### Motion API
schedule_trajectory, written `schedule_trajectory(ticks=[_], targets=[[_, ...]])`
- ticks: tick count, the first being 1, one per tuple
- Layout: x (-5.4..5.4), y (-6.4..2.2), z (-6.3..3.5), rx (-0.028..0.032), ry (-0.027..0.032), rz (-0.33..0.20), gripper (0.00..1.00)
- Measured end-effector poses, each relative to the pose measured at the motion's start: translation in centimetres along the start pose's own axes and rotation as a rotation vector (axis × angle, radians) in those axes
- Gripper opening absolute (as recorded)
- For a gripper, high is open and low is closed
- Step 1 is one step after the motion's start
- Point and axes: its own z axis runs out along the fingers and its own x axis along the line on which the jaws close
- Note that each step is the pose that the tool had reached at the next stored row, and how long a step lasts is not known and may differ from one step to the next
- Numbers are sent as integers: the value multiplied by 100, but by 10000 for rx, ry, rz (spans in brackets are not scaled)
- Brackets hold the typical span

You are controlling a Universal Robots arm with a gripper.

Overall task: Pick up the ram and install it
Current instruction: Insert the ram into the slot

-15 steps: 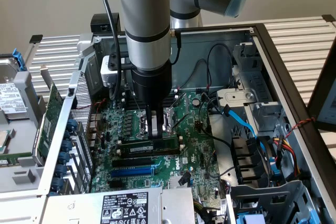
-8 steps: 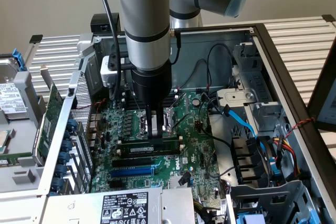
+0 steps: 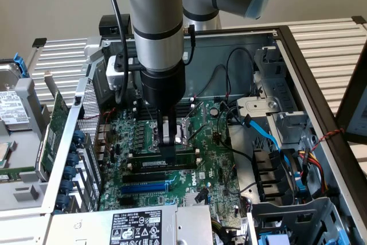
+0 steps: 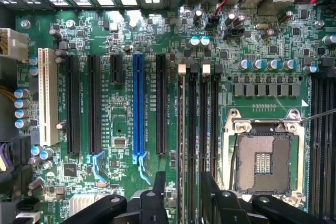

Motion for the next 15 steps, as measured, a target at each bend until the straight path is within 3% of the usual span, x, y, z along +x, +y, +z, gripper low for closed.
schedule_trajectory(ticks=[5, 15], targets=[[1, 4, -94, -42, 2, 0, 40], [1, 3, -96, -54, 2, 0, 40]])
